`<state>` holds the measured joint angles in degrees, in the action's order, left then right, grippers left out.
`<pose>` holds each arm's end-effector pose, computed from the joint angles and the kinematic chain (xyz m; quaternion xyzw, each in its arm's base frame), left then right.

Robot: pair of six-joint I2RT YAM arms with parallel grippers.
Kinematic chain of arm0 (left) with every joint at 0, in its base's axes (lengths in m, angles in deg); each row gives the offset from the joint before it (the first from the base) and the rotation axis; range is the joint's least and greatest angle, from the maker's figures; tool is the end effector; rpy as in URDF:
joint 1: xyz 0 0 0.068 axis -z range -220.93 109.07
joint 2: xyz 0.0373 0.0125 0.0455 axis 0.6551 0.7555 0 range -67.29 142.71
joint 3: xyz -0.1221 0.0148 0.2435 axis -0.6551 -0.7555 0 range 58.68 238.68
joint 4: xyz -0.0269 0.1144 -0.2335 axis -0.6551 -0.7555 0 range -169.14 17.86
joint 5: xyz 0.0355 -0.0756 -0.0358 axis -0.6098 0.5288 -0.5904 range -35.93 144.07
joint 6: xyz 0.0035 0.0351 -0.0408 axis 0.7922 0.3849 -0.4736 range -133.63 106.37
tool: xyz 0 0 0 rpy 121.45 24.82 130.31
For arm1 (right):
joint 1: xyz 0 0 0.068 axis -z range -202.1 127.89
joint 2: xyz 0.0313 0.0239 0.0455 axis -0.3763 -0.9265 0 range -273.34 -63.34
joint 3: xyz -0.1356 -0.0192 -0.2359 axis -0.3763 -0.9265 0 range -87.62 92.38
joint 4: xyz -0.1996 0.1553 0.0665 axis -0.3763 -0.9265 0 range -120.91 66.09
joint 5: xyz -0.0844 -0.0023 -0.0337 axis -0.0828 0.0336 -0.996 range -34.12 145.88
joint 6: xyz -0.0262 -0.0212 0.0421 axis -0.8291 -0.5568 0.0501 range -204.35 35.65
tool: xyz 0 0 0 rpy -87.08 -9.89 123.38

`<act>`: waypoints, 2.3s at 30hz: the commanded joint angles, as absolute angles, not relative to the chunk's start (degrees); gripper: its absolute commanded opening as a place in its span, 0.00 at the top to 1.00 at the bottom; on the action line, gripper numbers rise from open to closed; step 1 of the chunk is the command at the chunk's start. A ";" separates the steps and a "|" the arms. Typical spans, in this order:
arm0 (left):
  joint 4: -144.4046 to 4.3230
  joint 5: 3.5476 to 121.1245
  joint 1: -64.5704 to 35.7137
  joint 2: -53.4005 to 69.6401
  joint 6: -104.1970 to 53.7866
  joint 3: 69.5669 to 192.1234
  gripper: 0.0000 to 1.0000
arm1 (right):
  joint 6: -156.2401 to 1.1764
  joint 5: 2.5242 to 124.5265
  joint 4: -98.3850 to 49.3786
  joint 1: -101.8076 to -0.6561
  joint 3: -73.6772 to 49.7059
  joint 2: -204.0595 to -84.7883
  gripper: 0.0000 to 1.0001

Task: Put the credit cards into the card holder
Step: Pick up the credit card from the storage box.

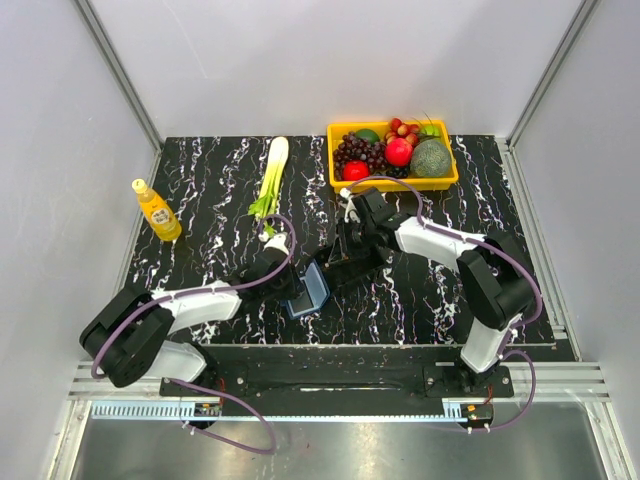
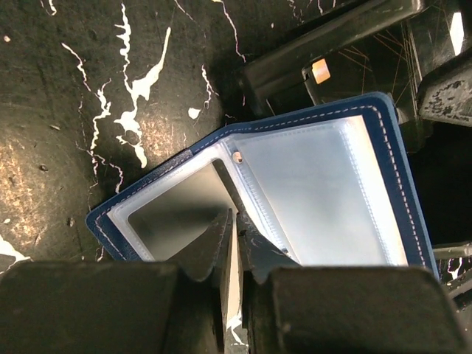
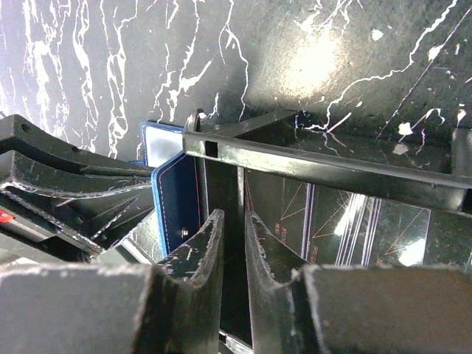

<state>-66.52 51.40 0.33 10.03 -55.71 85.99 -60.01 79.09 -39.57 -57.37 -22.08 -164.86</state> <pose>0.1843 -0.1595 0.1453 -0.0157 0.9214 -0.2416 0.3038 0.2960 0.2265 0.1930 -0.1539 0.9147 0.3248 0.1849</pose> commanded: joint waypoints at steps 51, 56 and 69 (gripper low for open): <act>-65.99 53.81 0.47 14.63 -52.30 92.78 0.91 | -69.58 65.19 -45.53 -48.38 -24.51 -163.10 0.53; -65.29 55.48 0.47 16.82 -52.30 93.57 0.91 | -67.83 73.45 -41.84 -48.38 -26.27 -161.08 0.63; -63.80 56.98 0.47 19.46 -52.83 94.18 0.92 | -66.42 69.18 -41.40 -48.38 -26.53 -160.29 0.56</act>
